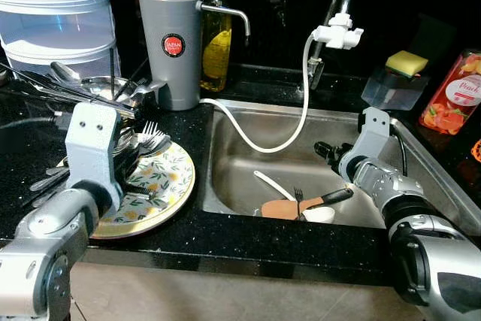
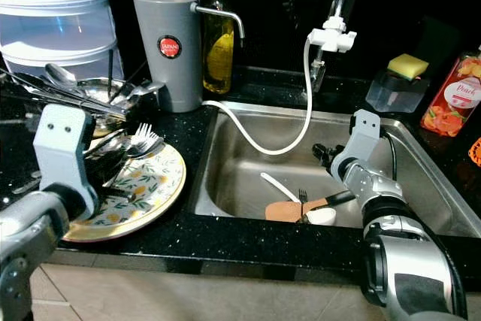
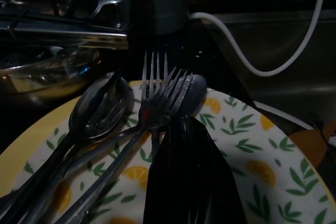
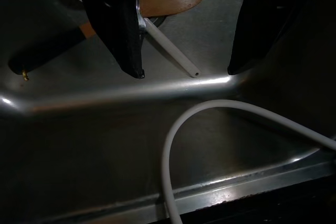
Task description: Kitchen organization
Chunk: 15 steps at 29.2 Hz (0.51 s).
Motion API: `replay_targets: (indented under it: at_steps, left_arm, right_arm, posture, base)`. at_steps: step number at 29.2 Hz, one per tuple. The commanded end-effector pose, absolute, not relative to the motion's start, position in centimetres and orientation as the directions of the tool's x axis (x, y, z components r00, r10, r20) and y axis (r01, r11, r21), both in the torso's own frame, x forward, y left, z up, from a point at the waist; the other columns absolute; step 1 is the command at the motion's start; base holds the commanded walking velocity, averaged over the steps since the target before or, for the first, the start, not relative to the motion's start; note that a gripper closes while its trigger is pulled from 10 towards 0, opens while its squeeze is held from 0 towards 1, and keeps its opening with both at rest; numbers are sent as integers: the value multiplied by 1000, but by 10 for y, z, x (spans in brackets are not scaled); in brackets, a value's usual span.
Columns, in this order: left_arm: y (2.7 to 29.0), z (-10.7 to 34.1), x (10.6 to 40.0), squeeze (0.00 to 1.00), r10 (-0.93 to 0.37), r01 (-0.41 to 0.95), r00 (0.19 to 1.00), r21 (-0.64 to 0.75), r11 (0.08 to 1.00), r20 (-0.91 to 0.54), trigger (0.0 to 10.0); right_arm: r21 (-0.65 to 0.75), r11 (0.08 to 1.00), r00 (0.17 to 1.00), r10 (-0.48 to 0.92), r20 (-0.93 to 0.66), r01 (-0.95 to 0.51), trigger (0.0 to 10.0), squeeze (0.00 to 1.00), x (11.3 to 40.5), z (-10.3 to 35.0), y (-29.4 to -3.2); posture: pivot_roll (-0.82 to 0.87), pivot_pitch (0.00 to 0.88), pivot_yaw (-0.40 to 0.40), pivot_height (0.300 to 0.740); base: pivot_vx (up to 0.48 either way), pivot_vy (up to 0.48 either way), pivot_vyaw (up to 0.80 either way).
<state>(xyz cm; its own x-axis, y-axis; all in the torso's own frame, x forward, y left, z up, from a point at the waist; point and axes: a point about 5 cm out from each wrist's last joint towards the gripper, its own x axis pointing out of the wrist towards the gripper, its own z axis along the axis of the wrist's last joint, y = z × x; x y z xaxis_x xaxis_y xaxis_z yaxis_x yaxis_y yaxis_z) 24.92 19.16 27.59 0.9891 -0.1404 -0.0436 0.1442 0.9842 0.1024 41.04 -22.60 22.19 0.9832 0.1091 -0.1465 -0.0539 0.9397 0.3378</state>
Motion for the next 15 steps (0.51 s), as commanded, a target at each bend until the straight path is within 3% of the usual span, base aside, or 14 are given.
replay_targets:
  at_steps: [1,2,3,11,12,15]
  left_arm:
    - [196,272,250,0,-113,120,990,93,988,-81,10000]
    - [196,272,250,0,-113,120,990,93,988,-81,10000]
    - [198,270,251,1000,-95,103,990,78,992,-100,10000]
    - [198,271,250,1000,-75,79,986,21,997,-152,10000]
    - [198,271,249,0,-81,84,983,13,996,-166,10000]
    - [197,268,249,0,-88,91,978,3,996,-188,10000]
  right_arm:
    - [331,943,983,101,-151,-47,10000,0,410,222,-229]
    - [331,943,983,101,-151,-47,10000,0,410,222,-229]
    - [328,943,983,101,-152,-47,10000,0,410,222,-229]
    - [316,948,982,104,-160,-49,10000,0,409,220,-230]
    - [315,948,981,105,-161,-50,10000,0,409,220,-230]
    - [314,948,981,106,-161,-51,10000,0,409,220,-230]
  posture:
    - [209,113,-79,740]
    - [209,113,-79,740]
    - [205,111,-76,740]
    - [209,100,-71,740]
    - [211,98,-70,740]
    - [211,98,-70,740]
  base:
    - [0,0,0]
    - [0,0,0]
    - [0,0,0]
    - [0,0,0]
    - [0,0,0]
    - [0,0,0]
